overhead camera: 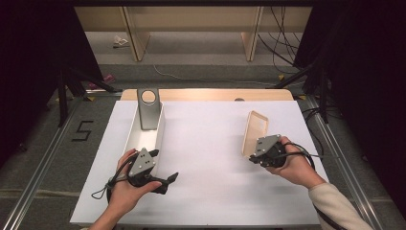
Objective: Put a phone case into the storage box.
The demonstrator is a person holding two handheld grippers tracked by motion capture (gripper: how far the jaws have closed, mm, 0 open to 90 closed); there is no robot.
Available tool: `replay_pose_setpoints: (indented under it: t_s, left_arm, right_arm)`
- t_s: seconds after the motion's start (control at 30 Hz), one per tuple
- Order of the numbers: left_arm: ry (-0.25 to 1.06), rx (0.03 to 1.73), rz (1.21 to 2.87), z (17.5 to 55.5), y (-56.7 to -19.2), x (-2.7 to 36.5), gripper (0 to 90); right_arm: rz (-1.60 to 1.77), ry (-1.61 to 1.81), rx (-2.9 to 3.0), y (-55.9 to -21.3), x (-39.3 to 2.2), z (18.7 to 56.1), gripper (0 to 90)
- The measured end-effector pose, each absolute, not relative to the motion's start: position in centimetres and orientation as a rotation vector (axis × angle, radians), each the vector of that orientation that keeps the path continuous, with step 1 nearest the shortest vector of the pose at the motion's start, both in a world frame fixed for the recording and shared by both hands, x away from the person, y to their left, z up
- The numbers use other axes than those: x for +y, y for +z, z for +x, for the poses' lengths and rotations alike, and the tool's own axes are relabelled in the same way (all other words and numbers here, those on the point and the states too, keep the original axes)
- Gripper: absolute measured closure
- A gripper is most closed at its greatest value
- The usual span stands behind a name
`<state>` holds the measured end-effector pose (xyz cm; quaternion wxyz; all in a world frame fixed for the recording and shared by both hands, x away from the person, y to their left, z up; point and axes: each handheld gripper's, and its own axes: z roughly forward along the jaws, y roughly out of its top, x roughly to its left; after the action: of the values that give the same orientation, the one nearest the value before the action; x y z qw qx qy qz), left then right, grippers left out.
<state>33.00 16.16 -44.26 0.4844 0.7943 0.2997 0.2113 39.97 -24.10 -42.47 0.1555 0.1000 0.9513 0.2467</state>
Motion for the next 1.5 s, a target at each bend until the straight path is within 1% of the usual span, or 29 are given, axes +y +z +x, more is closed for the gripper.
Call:
replay_pose_setpoints:
  t_s: [0.37,0.67,0.97,1.07,1.23,1.5]
  left_arm:
    - [0.478,0.745,1.897,33.1,-43.3,15.3,3.2]
    - [0.444,0.735,1.93,33.7,-42.6,13.8,4.7]
    - [0.427,0.759,1.938,35.1,-41.3,11.9,8.3]
    - [0.4,0.755,1.937,35.9,-40.8,11.1,8.5]
    - [0.4,0.781,1.954,37.2,-40.0,9.8,12.2]
    - [0.38,0.785,1.977,39.2,-38.4,7.6,14.9]
  right_arm:
    - [0.263,0.827,2.711,-42.4,-22.9,39.5,88.2]
    - [0.225,0.901,2.709,-42.3,-21.5,39.0,88.1]
    - [0.191,0.947,2.712,-42.5,-20.4,38.5,88.2]
    - [0.165,0.939,2.716,-42.5,-19.8,38.3,88.2]
    - [0.135,0.944,2.725,-42.7,-19.0,37.9,88.2]
    - [0.108,0.949,2.732,-42.8,-18.2,37.6,88.2]
